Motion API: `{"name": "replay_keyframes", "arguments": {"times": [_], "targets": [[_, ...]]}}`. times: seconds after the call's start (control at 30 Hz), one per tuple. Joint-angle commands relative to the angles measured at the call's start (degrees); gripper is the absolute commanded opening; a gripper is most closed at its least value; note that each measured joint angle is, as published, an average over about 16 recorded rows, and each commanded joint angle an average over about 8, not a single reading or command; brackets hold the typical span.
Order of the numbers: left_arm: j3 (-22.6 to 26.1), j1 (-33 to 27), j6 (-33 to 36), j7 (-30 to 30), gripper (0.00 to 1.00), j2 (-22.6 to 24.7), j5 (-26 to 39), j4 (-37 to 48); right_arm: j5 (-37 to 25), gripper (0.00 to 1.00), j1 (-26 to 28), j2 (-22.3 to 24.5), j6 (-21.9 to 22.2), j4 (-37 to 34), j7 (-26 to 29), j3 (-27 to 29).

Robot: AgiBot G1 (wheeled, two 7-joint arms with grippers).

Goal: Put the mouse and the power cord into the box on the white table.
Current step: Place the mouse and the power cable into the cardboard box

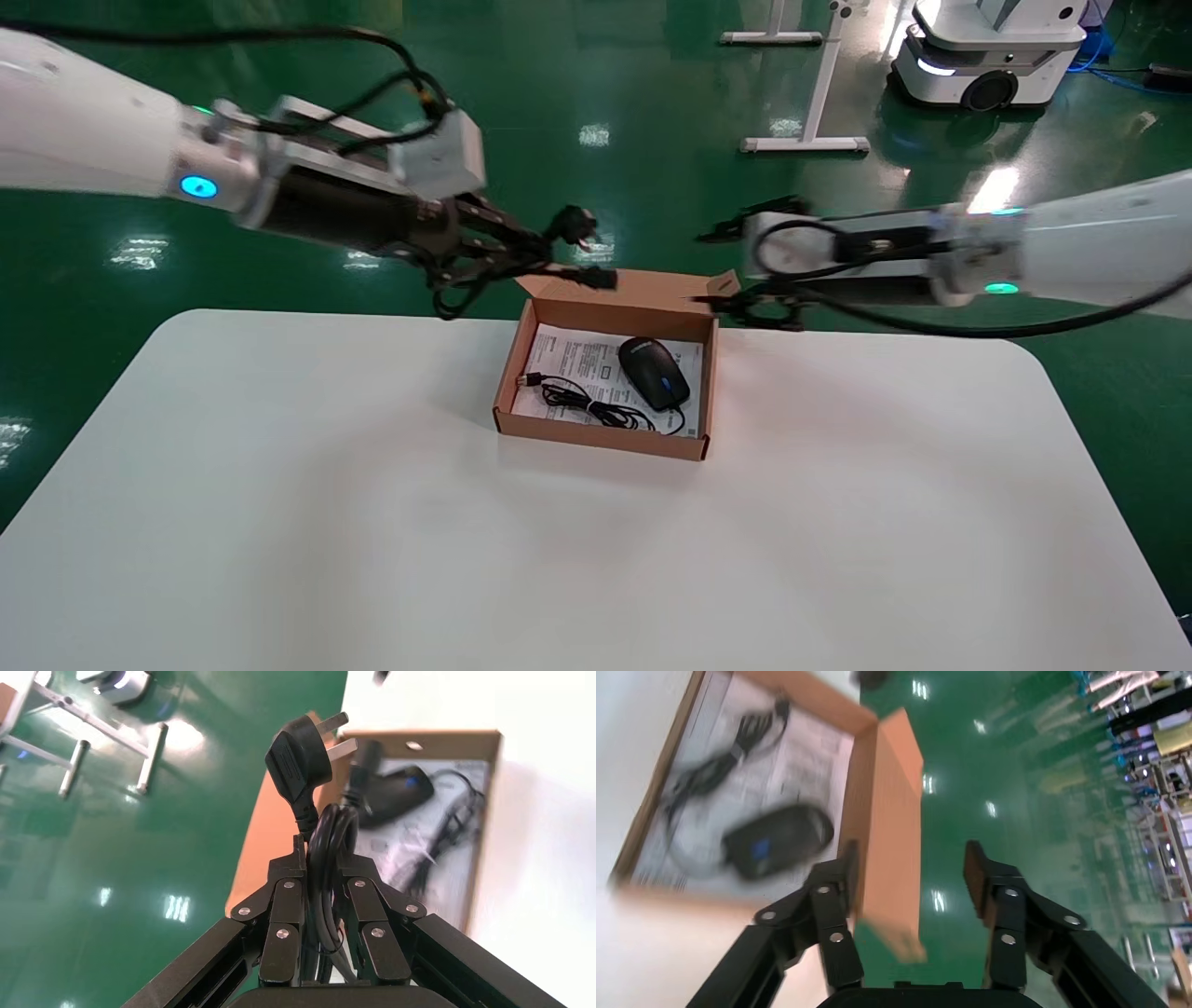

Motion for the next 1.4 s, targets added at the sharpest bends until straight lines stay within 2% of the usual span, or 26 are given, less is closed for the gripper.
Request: {"name": "replay_keyframes", "arguments": {"times": [0.03,0.17,0.37,0.8,1.07,1.23,1.4], "targets": [[-0.5,1.6,-2.1,0.1,0.00,1.6,-0.7,0.2,0.2,1.00,1.3,2.6,-2.1,-0.7,-0.5,0.2],[-0.5,6.1,-7.7,1.3,0.00,3.3,-0.8,-2.0,-0.4,1.00,2.5,6.4,-3.7,-1.9,-2.0,-0.2],[-0.1,10.6,-12.5,1.9,0.00,3.8,-0.7,-6.9,-1.2,1.00,3.0,9.5,-4.4,-3.3,-3.6,-0.7],[2.2,13.4,-13.2,-1.2,0.02,4.0,-1.4,-14.9,-1.2,1.00,2.6,10.3,-7.5,-4.6,-4.2,-0.7],[4.6,14.2,-14.4,-1.8,1.00,4.0,-0.3,-16.6,-0.6,1.00,2.7,10.6,-9.3,-4.9,-4.0,-0.3],[4.6,14.5,-14.5,-2.0,1.00,3.8,-0.4,-17.1,-0.2,1.00,2.7,10.8,-9.8,-5.0,-3.9,-0.1],[2.6,16.0,-13.5,-3.4,1.00,2.1,-1.5,-19.4,1.2,1.00,1.2,11.5,-9.9,-2.6,-1.8,0.7]]}}
